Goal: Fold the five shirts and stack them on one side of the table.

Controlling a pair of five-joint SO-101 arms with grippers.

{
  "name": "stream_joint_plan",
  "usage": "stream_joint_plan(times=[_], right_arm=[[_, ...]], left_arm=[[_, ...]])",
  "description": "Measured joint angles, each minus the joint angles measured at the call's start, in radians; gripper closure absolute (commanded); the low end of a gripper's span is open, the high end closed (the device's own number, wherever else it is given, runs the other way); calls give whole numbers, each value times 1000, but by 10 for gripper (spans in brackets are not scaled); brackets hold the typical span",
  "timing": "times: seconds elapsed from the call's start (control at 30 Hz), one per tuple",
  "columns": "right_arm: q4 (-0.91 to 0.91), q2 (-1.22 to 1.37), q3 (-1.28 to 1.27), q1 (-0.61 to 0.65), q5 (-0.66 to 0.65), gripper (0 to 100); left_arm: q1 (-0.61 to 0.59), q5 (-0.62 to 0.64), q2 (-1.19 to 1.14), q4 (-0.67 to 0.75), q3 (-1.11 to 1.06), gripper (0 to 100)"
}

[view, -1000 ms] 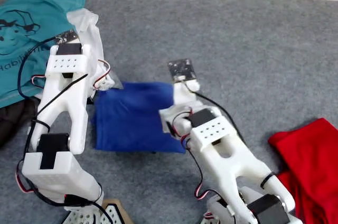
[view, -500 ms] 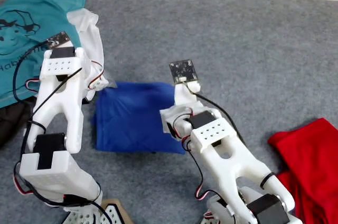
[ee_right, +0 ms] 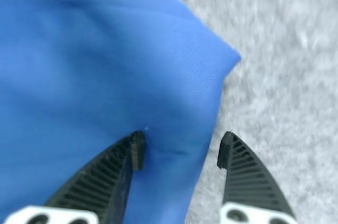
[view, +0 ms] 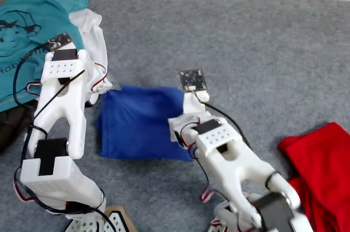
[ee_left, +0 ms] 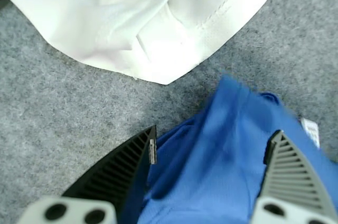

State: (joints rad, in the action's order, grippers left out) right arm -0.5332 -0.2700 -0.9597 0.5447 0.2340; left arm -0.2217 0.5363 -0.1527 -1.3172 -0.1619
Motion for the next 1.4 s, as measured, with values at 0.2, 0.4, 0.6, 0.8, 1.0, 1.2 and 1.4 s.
stream_joint_plan(times=[0.2, 0.4, 0.6, 0.8, 1.0, 1.2, 1.4], right_arm=[[-92, 189, 199, -3, 3, 763], [-103, 242, 253, 8, 3, 766], [-103, 245, 262, 18, 3, 939], [-103, 245, 265, 40, 3, 991], [-123, 229, 265, 21, -54, 991], [-137, 115, 261, -163, -80, 991], [-212, -35, 261, -402, -180, 991]], left_arm=[[0, 0, 0, 0, 0, 675], [0, 0, 0, 0, 0, 676], [0, 0, 0, 0, 0, 677], [0, 0, 0, 23, -3, 677], [0, 0, 0, 77, -49, 677], [0, 0, 0, 189, -104, 677], [0, 0, 0, 287, -149, 677]])
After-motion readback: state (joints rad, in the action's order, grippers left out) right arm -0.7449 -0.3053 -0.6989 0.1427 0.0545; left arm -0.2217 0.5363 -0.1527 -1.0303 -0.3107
